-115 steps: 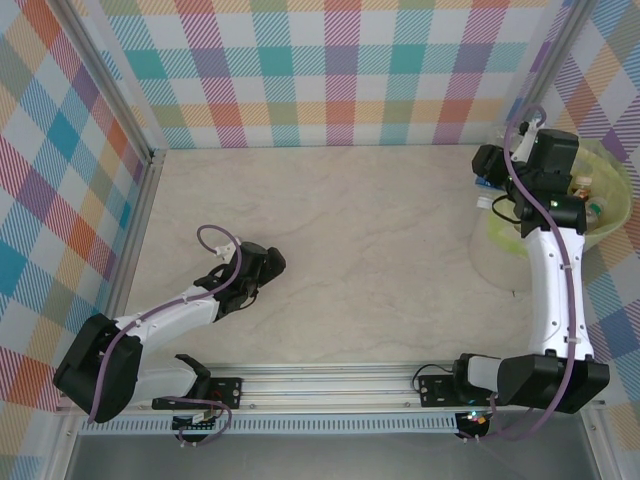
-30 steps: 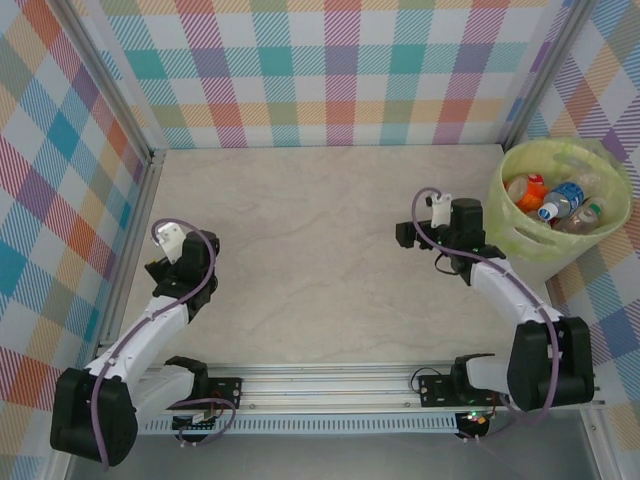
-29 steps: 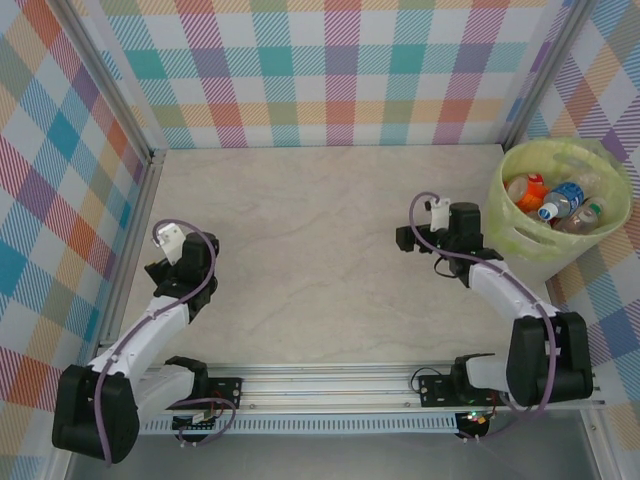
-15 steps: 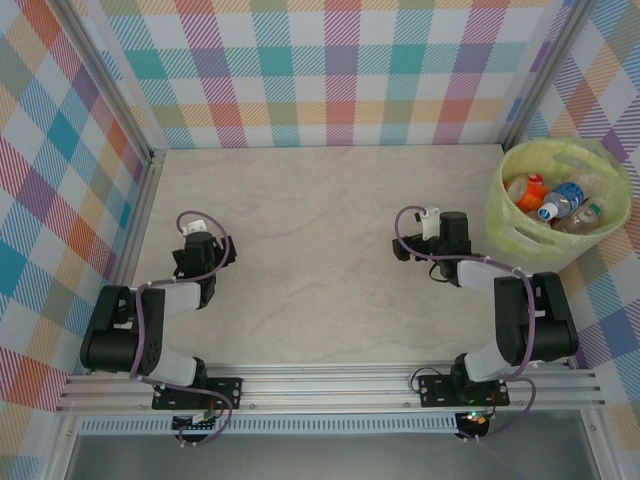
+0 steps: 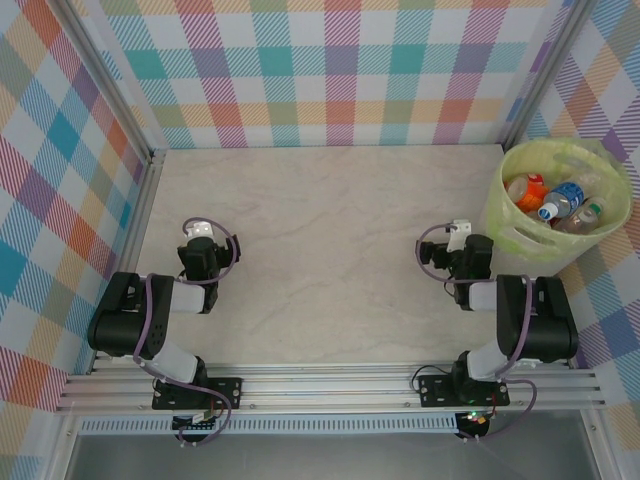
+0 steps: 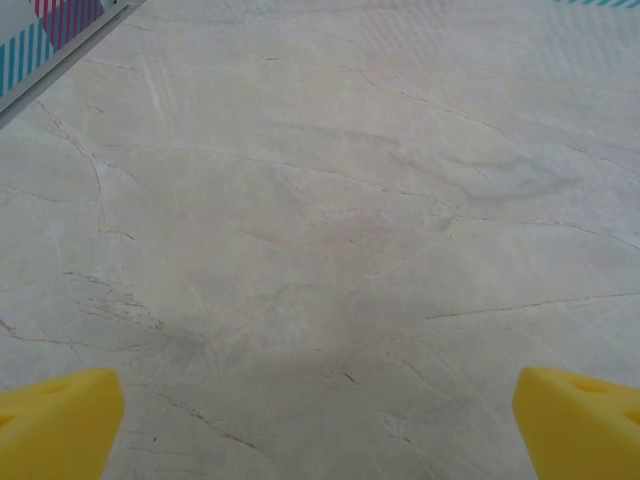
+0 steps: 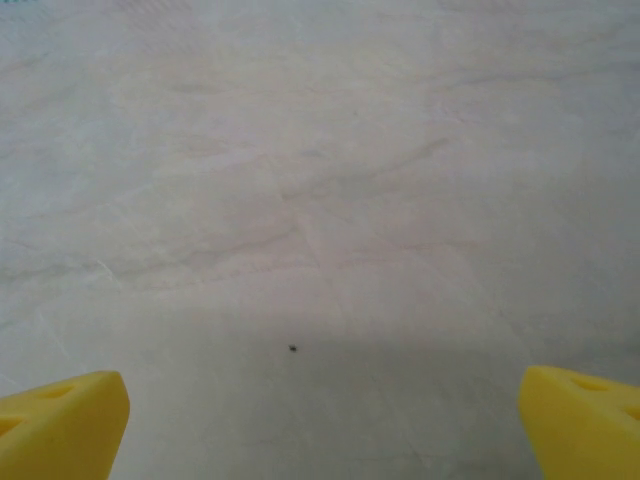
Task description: Put the plastic bottles in the bin
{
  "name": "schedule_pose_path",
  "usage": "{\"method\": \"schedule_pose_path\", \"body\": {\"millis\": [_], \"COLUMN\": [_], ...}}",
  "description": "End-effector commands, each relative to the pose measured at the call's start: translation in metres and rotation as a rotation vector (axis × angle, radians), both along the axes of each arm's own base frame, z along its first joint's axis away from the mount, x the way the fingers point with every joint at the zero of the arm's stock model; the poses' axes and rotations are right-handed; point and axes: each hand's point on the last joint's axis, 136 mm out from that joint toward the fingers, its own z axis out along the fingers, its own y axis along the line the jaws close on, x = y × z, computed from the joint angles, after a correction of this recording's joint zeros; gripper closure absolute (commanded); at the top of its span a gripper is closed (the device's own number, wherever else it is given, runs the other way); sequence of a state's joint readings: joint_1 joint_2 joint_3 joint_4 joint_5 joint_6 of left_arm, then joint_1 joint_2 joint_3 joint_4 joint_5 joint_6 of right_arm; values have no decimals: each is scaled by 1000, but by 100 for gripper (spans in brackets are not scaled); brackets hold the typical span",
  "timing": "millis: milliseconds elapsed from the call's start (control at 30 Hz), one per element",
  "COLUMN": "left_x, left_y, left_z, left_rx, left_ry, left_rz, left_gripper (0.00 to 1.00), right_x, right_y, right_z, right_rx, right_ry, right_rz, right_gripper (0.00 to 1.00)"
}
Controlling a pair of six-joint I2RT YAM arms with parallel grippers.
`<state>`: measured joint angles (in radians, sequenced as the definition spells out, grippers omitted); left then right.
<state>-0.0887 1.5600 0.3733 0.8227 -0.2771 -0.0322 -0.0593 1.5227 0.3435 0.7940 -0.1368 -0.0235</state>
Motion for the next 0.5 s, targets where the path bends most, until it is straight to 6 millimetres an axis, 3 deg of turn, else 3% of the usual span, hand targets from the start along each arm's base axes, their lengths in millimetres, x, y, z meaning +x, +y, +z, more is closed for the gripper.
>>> {"method": "schedule_pose_path", "body": {"millis": [0, 467], "left_x": [8, 8], "left_y": [0, 0], "left_z": [14, 15], "left_rx": [14, 14], "left_ry": [-55, -55], "left_rz": [7, 4], "left_gripper": [0, 0], "right_x": [19, 21], "right_y": [14, 14], "right_z": [31, 29], "right_rx": [59, 29], "right_ry": [-106, -92], "right_rz": [66, 43], "right_gripper": [0, 0]}}
